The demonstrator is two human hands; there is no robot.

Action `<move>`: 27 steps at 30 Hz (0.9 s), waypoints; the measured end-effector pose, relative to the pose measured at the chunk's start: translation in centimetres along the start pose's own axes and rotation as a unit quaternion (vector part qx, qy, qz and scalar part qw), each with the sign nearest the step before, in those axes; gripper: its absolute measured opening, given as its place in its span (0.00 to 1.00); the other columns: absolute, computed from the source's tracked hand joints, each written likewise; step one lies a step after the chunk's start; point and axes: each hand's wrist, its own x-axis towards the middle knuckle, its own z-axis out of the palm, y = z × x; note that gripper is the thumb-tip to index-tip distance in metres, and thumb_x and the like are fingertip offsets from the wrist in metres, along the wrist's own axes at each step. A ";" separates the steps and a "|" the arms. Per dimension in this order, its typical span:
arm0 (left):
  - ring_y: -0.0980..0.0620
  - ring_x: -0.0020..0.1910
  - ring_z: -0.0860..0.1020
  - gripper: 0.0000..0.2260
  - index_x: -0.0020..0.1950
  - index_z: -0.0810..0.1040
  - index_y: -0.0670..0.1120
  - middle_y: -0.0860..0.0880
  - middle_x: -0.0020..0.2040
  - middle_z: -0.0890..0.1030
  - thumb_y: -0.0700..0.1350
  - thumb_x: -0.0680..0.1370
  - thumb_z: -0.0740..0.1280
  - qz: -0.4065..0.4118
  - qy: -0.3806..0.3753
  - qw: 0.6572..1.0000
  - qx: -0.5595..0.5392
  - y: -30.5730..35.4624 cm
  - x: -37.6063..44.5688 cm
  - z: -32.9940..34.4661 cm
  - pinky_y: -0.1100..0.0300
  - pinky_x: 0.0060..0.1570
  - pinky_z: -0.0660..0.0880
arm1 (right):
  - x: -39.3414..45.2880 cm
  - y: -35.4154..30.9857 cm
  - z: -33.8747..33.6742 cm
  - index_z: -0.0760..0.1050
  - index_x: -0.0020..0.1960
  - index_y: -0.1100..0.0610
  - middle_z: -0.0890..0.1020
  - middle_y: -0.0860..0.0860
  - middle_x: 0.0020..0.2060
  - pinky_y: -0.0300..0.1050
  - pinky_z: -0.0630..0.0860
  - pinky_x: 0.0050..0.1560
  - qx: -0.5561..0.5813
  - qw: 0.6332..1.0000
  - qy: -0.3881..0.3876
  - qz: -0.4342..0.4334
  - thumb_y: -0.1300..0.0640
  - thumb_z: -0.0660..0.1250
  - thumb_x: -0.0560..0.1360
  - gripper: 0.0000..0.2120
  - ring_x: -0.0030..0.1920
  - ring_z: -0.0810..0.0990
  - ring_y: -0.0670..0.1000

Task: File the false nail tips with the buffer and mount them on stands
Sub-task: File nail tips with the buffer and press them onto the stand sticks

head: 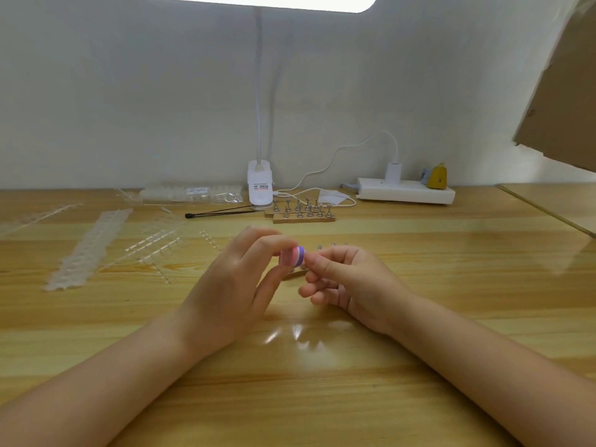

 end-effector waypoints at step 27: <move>0.42 0.43 0.80 0.08 0.54 0.79 0.37 0.41 0.46 0.81 0.38 0.77 0.66 0.015 0.012 0.995 0.096 0.5 0.4 -0.5 0.47 0.44 0.77 | 0.0 0.0 0.0 0.72 0.41 0.57 0.74 0.48 0.30 0.38 0.70 0.26 0.033 0.997 -0.067 -0.008 0.51 0.63 0.73 0.09 0.29 0.75 0.47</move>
